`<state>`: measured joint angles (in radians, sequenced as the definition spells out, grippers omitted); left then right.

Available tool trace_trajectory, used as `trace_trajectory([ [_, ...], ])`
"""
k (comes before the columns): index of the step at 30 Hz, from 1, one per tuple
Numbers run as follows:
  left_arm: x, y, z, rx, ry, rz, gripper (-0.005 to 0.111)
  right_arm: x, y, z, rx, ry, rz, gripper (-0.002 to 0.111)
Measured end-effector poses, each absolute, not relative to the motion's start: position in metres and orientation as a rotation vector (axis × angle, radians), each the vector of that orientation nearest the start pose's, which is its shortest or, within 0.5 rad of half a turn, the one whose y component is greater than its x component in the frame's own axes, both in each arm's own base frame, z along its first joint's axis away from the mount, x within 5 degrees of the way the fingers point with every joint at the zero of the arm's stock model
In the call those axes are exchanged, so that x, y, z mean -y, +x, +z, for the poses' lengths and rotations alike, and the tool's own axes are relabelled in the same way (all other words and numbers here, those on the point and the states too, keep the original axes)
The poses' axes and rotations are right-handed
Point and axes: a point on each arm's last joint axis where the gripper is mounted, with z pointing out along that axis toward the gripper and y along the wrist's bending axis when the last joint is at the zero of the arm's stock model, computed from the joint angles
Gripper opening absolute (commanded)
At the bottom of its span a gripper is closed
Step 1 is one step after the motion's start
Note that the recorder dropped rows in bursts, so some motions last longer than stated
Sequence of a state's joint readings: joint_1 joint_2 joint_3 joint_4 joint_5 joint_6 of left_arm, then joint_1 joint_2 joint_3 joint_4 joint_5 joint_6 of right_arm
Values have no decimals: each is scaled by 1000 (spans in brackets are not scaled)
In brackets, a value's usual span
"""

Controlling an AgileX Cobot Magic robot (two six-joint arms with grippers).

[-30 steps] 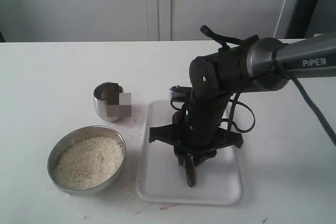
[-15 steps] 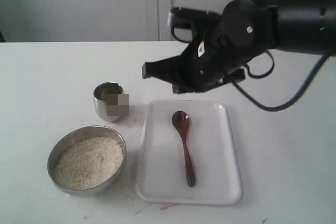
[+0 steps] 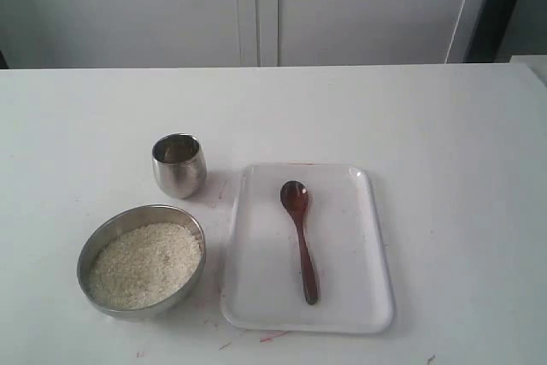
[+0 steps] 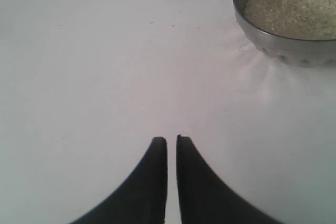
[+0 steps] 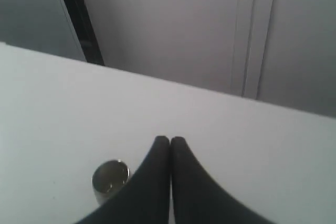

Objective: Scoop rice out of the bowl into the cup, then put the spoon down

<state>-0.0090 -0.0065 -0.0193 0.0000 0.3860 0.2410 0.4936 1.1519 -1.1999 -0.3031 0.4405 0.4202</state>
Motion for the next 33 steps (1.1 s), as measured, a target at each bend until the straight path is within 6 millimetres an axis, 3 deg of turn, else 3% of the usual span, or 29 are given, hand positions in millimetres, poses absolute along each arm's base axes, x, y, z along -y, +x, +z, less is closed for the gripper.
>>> trace_trajectory([
  [9, 0, 52, 185, -1832, 230, 162, 14, -71, 164, 477, -1605, -232, 286, 0],
  [15, 0, 52, 185, -1832, 230, 162, 14, -50, 126, 490, -1507, -224, 279, 0],
  [20, 0, 52, 185, -1832, 230, 162, 14, -35, 98, 477, -1479, -239, 254, 0],
  [33, 0, 52, 185, -1832, 230, 162, 14, -5, 40, 404, -1450, -228, 278, 0],
])
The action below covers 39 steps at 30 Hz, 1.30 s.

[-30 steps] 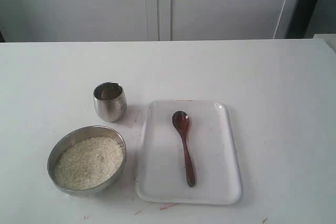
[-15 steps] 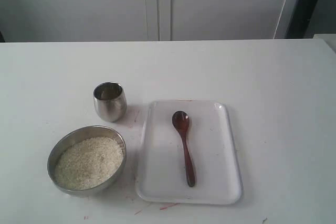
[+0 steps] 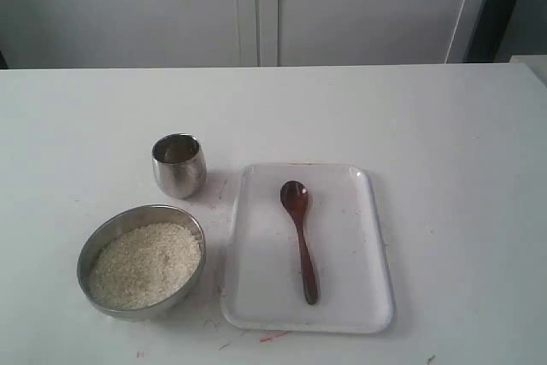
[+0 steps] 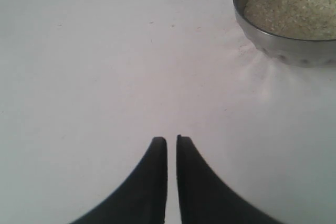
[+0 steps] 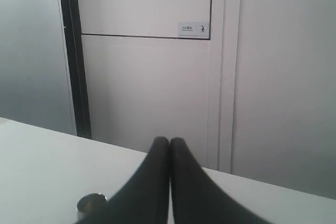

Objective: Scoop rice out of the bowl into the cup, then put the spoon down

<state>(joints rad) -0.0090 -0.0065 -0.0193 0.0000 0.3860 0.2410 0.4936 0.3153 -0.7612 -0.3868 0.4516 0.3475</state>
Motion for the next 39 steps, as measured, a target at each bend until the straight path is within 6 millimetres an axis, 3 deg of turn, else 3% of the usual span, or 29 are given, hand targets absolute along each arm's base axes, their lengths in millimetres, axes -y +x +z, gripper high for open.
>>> trace_trajectory([
  [8, 0, 52, 185, -1832, 230, 162, 14, 15, 2, 367, -1330, -195, 322, 0],
  [11, 0, 52, 185, -1832, 230, 162, 14, 15, -1, 354, -1331, -185, 360, 0],
  [23, 0, 52, 185, -1832, 230, 162, 14, -10, 16, 309, -1469, -284, 509, 0],
  [28, 0, 52, 185, -1832, 230, 162, 14, -19, 25, 290, -1473, -237, 624, 0],
  [39, 0, 52, 185, -1832, 230, 162, 14, -26, 42, 243, -1515, -182, 650, 0],
])
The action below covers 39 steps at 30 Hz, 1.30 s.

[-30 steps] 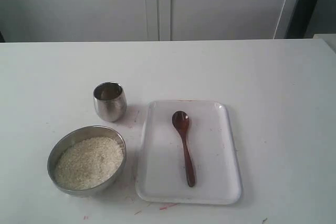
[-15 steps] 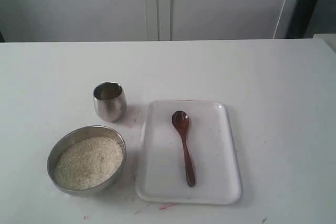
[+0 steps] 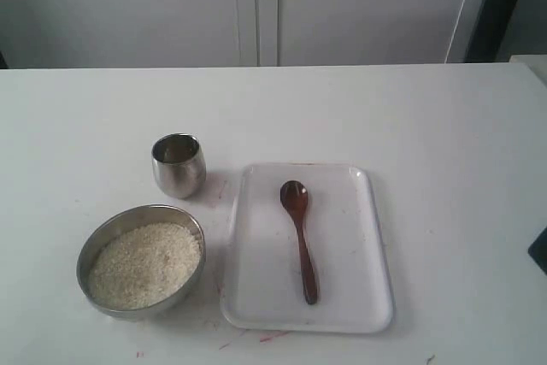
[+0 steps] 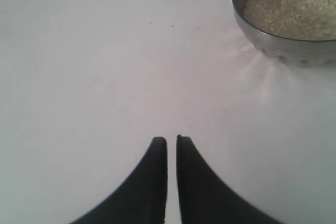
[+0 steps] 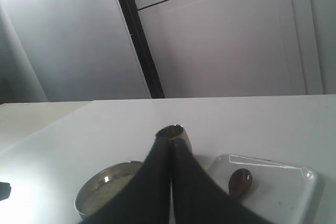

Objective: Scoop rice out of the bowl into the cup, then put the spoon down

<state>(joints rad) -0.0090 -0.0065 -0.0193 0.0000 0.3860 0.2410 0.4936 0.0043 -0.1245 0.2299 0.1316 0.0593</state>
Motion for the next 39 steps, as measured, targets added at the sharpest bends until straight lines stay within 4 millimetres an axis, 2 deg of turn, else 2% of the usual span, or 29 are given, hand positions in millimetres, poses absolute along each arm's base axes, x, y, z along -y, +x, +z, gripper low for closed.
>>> trace_trajectory([
  [9, 0, 52, 185, -1832, 230, 162, 14, -28, 49, 211, -1560, -185, 617, 0],
  [22, 0, 52, 185, -1832, 230, 162, 14, -28, 49, 207, -1548, -345, 458, 0],
  [39, 0, 52, 185, -1832, 230, 162, 14, -30, 48, 198, -1635, -411, 432, 0],
])
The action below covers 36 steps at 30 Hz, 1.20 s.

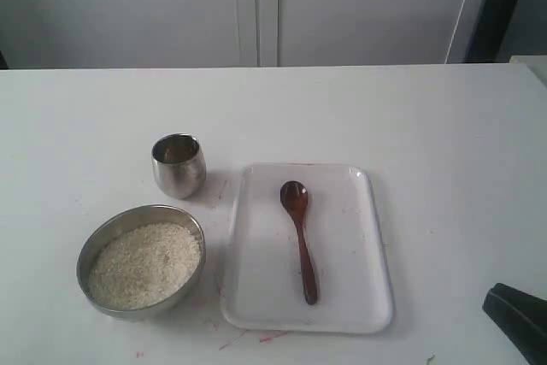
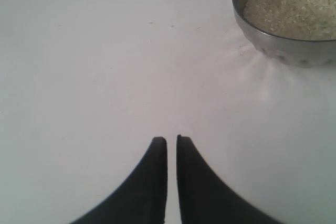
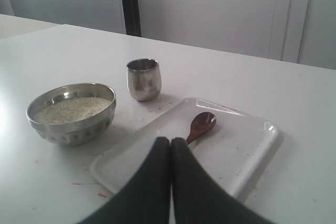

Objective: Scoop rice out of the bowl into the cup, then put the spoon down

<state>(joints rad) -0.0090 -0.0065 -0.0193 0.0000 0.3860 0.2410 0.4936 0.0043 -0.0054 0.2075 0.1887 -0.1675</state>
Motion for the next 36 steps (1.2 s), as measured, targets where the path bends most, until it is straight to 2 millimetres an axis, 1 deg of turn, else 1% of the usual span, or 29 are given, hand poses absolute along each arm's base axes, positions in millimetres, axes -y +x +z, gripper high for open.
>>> trace_trajectory([
  [21, 0, 52, 185, -1832, 230, 162, 14, -29, 48, 198, -1640, -400, 421, 0],
  [36, 0, 52, 185, -1832, 230, 162, 14, -13, 55, 198, -1669, -136, 184, 0],
])
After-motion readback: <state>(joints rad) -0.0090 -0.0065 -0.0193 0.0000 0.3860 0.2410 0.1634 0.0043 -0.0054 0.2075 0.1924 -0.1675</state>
